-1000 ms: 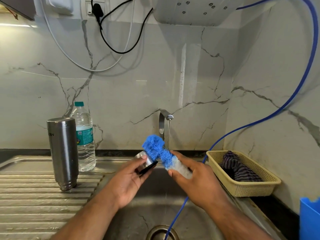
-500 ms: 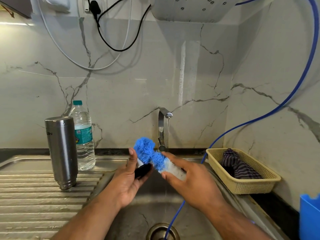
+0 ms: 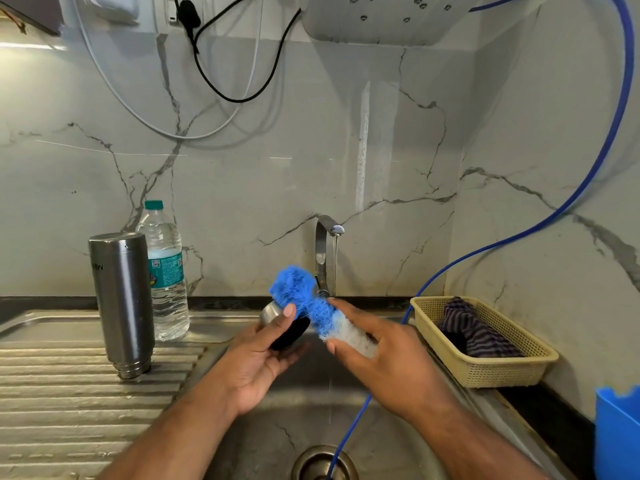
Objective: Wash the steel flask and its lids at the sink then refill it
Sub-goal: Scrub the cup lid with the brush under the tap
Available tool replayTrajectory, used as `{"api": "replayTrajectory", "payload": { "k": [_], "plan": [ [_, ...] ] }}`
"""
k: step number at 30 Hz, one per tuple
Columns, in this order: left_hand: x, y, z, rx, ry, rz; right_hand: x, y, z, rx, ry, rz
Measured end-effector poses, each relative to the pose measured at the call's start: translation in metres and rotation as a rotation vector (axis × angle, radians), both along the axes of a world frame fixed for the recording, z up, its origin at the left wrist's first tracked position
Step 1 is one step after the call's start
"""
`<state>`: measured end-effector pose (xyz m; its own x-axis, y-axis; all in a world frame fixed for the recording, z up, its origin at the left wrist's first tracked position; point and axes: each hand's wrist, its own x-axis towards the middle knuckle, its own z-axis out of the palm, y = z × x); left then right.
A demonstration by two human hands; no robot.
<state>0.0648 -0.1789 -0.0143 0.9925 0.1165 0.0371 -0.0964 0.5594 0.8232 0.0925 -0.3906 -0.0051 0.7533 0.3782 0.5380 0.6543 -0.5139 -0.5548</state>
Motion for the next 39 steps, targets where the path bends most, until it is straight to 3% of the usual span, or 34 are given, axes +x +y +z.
{"api": "replayTrajectory", "payload": {
  "k": [6,10,16,22,27,32,39],
  "plan": [
    [0.002,-0.004,0.001,-0.092,0.001,0.060,0.005,-0.002,-0.002,-0.041,0.006,-0.048],
    [0.002,-0.009,0.003,-0.047,0.031,0.113,-0.002,0.002,0.001,-0.094,-0.028,-0.021],
    [-0.003,-0.005,0.008,-0.237,0.068,-0.058,0.004,-0.004,-0.001,-0.084,0.000,-0.053],
    [-0.002,-0.003,0.003,-0.055,0.024,-0.071,0.009,-0.002,-0.001,0.021,0.003,-0.079],
    [-0.001,-0.001,-0.001,0.073,0.007,-0.001,0.003,-0.003,0.003,0.026,0.031,0.025],
    [-0.004,-0.010,0.002,0.246,0.104,0.127,0.000,-0.002,0.003,0.027,0.022,0.063],
    [-0.002,-0.006,0.006,0.034,0.198,0.184,0.006,-0.016,0.013,0.073,-0.044,-0.034]
  ]
}}
